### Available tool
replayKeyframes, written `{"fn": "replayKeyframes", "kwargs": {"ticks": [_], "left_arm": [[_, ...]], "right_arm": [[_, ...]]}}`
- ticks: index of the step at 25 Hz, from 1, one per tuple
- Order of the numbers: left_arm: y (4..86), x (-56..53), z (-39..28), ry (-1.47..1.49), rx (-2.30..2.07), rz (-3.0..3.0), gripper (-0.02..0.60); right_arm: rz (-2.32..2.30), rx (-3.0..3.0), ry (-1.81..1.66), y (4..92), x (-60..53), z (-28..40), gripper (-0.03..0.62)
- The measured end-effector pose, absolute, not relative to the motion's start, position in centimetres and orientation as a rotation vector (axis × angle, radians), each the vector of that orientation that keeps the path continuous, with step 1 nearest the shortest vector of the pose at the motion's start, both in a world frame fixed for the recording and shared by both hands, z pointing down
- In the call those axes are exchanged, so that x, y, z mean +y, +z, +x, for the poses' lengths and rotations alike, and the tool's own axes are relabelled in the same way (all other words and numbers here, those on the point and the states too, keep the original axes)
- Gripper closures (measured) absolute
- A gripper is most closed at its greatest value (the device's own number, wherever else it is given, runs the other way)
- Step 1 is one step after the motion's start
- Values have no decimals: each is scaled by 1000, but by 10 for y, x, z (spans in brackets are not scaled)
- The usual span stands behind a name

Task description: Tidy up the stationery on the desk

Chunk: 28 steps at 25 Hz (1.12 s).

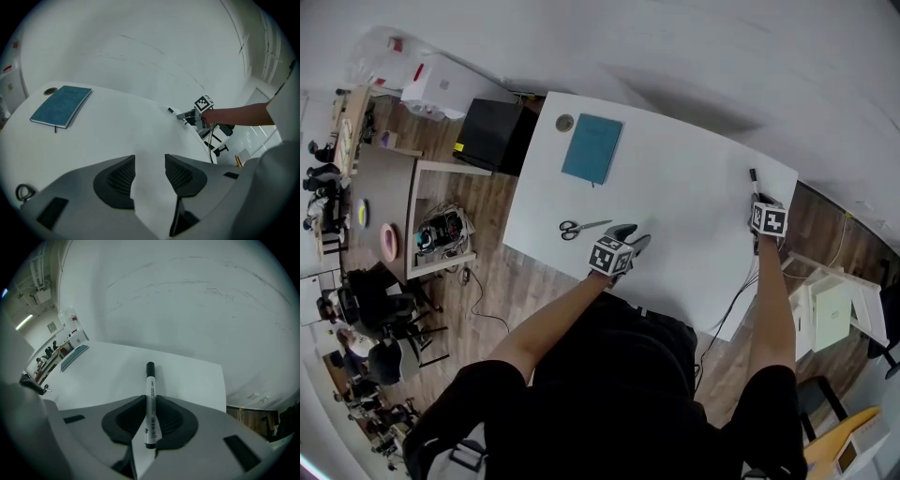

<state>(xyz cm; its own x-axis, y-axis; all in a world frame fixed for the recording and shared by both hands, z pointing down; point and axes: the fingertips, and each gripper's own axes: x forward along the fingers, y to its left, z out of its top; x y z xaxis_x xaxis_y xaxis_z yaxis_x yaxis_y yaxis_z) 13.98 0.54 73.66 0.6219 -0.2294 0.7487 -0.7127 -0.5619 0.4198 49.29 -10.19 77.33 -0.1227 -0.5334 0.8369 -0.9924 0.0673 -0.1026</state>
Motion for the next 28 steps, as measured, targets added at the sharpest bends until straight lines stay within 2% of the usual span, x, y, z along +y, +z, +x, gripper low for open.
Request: {"fn": "replayKeyframes", "kwargs": {"ticks": [4, 8, 12, 15, 23, 28], "left_arm": [[720, 2, 126, 812, -786, 2139, 374], [714, -1, 95, 821, -831, 2145, 378], [703, -11, 72, 764, -878, 2178, 462], [694, -19, 55, 704, -855, 2205, 551], [700, -33, -19, 704, -754, 2166, 565], [704, -44, -56, 703, -652, 2183, 565]], "right_arm": [[1658, -1802, 1017, 744, -99, 477, 513], [1739, -1867, 1144, 723, -78, 421, 513], [1745, -1938, 1241, 711, -70, 347, 513], [1742, -1961, 1296, 710, -68, 289, 514], [1704, -1942, 1374, 718, -86, 154, 514], [1757, -1863, 1403, 733, -121, 110, 514]]}}
